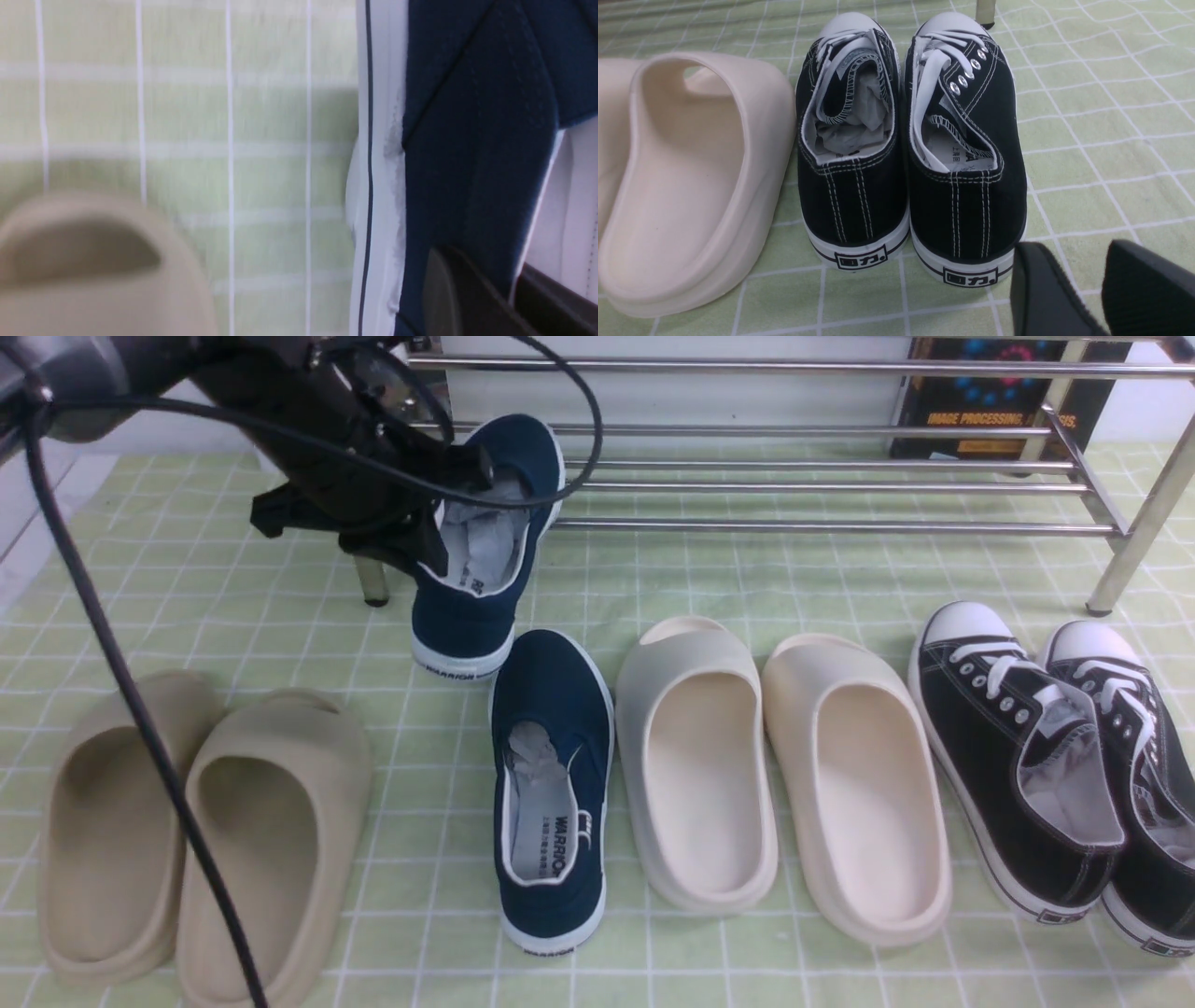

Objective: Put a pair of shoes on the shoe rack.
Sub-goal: Use the left arm to put a shoe into the shoe rack

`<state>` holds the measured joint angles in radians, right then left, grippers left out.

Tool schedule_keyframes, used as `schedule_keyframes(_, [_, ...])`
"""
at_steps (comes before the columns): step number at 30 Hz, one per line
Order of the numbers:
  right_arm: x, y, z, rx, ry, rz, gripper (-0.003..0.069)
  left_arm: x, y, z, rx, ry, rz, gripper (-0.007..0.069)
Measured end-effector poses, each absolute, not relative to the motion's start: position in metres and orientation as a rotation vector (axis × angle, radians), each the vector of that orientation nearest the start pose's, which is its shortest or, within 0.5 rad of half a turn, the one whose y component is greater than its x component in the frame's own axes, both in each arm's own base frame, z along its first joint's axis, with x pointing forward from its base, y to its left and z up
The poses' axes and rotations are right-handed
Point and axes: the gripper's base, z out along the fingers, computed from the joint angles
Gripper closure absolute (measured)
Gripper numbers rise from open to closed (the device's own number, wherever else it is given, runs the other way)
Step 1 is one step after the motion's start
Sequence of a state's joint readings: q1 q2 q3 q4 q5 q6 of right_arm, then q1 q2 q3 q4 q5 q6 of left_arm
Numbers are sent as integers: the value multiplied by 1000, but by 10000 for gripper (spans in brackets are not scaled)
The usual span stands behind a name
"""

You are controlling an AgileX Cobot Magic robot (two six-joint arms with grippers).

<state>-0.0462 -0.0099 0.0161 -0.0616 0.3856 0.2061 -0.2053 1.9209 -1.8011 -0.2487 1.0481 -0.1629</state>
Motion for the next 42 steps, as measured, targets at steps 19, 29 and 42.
schedule_keyframes(19, [52,-5,174,199,1864,50,419,486,-111,289,-113,2537,-352,599])
schedule_keyframes(29, [52,-5,174,199,1864,50,419,495,-108,276,-164,2529,-369,599])
schedule_keyframes(42, [52,-5,174,200,1864,50,419,497,-108,278,-189,2498,-393,523])
